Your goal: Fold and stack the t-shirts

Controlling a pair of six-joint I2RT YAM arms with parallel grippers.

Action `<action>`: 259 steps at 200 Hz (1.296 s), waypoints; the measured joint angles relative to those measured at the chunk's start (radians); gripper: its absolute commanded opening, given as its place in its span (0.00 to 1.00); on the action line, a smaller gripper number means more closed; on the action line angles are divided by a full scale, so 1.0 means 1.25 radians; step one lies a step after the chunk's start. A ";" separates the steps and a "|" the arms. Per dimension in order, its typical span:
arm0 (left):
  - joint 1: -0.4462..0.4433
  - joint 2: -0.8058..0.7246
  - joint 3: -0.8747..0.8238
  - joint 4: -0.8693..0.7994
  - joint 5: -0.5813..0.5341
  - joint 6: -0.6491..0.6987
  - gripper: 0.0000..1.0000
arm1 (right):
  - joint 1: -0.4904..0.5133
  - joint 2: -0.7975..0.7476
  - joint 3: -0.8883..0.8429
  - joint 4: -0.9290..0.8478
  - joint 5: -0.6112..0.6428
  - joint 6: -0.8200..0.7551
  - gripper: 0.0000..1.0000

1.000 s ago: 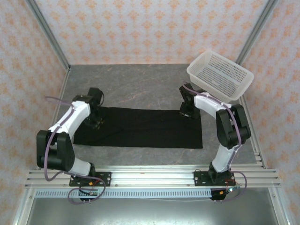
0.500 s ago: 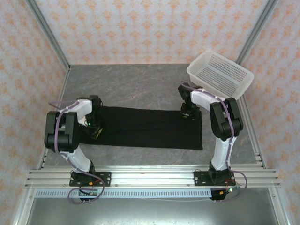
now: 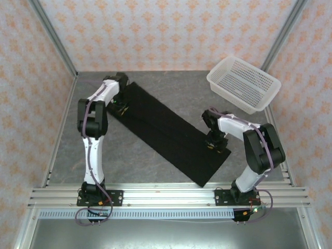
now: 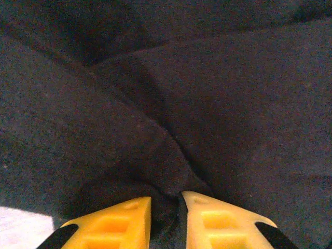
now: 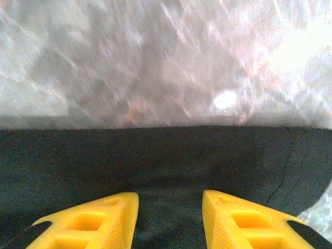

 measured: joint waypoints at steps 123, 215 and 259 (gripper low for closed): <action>-0.135 0.444 0.640 0.449 0.185 -0.146 0.53 | 0.182 -0.041 -0.055 0.129 -0.250 0.343 0.48; -0.142 -0.064 0.137 0.258 0.182 0.063 0.57 | 0.128 -0.255 -0.017 0.043 -0.172 0.260 0.62; -0.262 -0.472 -0.414 0.187 0.280 0.154 0.56 | 0.019 -0.365 -0.056 0.012 -0.149 0.072 0.62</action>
